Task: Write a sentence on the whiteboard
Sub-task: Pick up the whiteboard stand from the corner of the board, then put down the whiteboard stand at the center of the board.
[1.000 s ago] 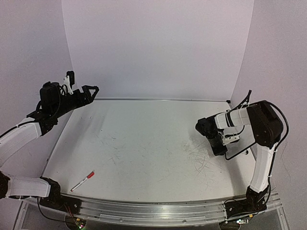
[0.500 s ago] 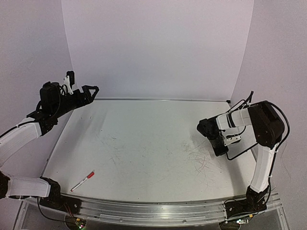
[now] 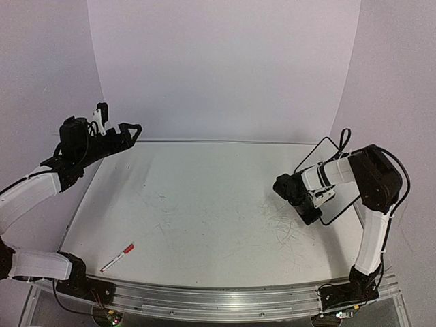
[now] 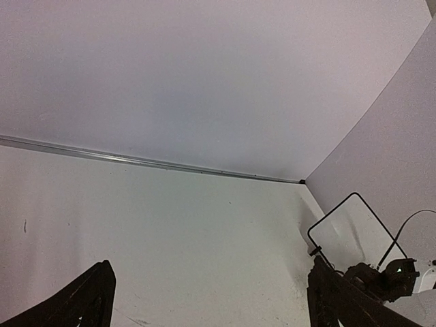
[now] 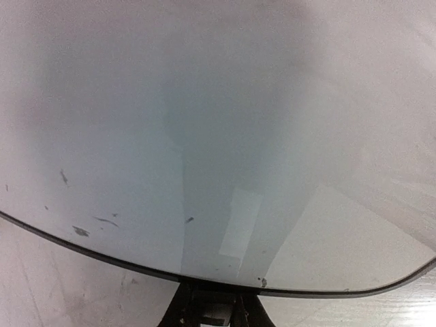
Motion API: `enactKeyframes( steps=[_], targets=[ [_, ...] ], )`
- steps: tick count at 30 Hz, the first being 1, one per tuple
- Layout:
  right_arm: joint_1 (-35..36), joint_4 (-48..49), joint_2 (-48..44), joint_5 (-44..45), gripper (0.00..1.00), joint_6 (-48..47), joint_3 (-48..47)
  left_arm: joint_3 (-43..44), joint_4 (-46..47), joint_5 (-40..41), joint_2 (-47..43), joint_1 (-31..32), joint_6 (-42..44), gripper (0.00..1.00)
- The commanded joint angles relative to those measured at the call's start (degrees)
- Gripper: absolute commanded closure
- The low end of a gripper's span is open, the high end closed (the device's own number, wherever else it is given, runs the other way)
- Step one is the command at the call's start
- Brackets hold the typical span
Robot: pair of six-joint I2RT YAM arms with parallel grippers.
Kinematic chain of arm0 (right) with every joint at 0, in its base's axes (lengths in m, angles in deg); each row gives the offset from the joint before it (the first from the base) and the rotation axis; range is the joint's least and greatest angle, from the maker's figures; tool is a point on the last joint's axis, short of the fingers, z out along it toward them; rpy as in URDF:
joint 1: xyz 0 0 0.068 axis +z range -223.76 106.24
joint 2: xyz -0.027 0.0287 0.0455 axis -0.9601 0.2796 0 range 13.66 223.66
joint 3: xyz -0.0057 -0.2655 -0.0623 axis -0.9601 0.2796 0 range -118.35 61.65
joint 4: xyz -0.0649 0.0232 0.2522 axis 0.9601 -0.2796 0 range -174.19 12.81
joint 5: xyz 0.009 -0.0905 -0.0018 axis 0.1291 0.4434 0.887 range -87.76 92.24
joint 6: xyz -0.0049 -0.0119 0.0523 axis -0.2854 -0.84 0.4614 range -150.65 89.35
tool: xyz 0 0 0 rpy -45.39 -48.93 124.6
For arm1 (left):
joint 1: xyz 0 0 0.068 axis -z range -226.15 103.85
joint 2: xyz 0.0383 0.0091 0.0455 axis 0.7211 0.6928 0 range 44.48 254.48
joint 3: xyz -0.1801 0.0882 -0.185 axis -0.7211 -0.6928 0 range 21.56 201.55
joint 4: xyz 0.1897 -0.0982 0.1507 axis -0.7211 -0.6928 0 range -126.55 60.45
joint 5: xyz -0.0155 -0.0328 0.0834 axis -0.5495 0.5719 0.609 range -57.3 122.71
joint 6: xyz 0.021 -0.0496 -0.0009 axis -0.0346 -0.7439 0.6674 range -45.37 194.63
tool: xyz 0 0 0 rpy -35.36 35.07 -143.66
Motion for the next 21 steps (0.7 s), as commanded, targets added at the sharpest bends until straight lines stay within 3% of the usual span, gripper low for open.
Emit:
enactKeyframes(
  steps=[1,8,14,21],
  targets=[
    [4.69,7.49,-2.13,1.34,1.00,-10.39,1.39,1.36,2.22,-0.19,1.12,0.15,-0.27,0.01],
    [8.10,21.34,-7.91,-1.47,1.00,-28.35,6.92,1.61,2.46,-0.30,2.65,0.23,-0.56,0.01],
    [11.88,29.92,-7.63,-6.22,1.00,-46.79,7.43,1.71,2.74,-0.04,4.26,0.38,-0.81,0.01],
    [15.55,45.81,-9.54,-20.85,1.00,-66.50,14.25,2.07,2.92,-0.04,6.18,0.84,-0.74,0.01]
  ],
)
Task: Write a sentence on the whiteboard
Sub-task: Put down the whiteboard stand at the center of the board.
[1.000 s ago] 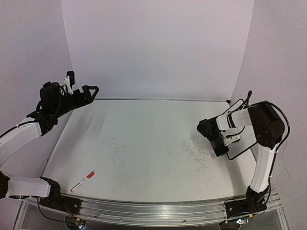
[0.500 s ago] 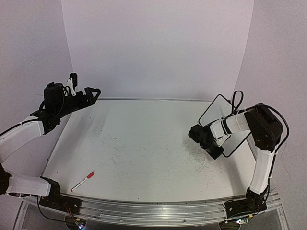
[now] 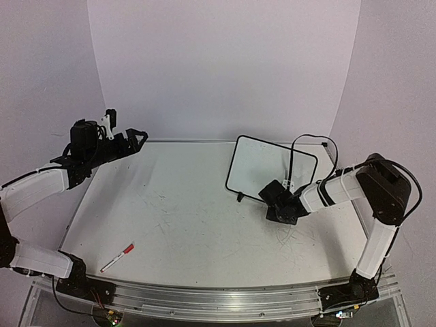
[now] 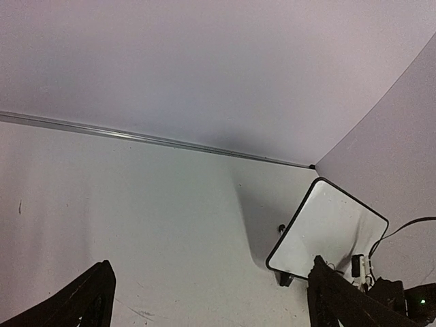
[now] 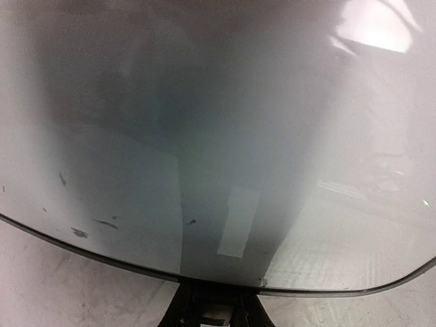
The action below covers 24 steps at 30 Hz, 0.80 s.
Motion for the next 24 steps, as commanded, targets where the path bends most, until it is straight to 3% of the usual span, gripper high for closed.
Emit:
enactKeyframes(
  steps=[1,13,24],
  targets=[
    [3.15,13.19,-2.04,-15.89,1.00,-19.27,2.74,2.07,2.46,0.00,0.80,0.51,-0.37,0.01],
    [7.69,17.24,-2.25,-23.75,1.00,-36.83,5.87,2.81,2.62,0.73,3.18,1.65,-0.34,0.01],
    [7.70,17.55,-5.87,-19.84,1.00,-33.24,9.03,4.42,2.70,0.94,5.66,2.89,-0.11,0.01]
  ],
)
